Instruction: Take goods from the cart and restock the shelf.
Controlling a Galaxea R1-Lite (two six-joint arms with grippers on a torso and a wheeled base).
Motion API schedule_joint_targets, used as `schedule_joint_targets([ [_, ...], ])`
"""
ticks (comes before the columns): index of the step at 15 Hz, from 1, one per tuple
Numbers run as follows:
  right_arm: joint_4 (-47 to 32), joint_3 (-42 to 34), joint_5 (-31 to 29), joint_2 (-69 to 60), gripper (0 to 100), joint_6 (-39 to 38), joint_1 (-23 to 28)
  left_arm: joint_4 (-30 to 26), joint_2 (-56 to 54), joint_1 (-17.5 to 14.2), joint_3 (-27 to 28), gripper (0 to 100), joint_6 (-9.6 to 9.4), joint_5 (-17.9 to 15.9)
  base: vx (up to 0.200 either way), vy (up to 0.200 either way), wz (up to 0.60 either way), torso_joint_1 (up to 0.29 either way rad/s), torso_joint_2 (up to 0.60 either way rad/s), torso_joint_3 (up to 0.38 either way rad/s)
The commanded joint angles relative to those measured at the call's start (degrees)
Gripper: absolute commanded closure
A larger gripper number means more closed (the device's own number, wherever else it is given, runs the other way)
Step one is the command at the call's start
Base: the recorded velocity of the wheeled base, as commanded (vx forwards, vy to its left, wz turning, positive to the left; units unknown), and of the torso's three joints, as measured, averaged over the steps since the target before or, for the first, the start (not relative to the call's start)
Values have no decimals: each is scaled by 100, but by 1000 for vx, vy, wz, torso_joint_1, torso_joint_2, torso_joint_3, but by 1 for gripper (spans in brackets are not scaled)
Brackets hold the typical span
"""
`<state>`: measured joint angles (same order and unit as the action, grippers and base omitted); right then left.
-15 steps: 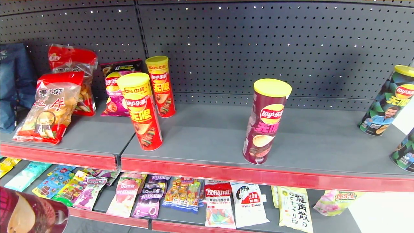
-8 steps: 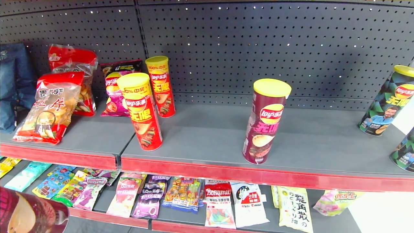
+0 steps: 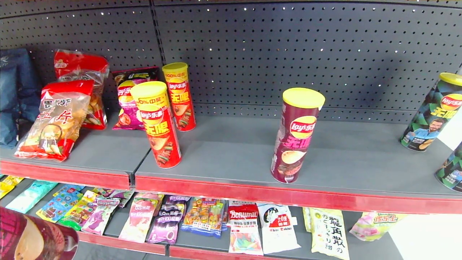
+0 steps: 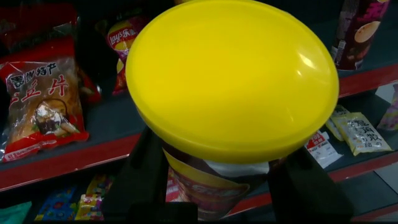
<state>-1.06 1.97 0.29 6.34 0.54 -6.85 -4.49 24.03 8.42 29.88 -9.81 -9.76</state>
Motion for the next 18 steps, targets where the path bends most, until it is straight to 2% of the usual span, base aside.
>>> schedule_joint_targets([
  [1,88,-189,67,-63,0,-27,8,0,14,1,9,100,-3,1,0,0,0,0,0,0],
  [8,88,-189,59,-71,0,-36,17,18,14,10,18,100,-3,-43,0,0,0,0,0,0],
  [17,88,-189,59,-71,0,-36,8,18,-21,10,79,100,6,-34,0,0,-600,4,0,2],
  [18,88,-189,59,-71,0,-36,8,18,-30,10,106,100,6,-34,0,0,0,0,0,0],
])
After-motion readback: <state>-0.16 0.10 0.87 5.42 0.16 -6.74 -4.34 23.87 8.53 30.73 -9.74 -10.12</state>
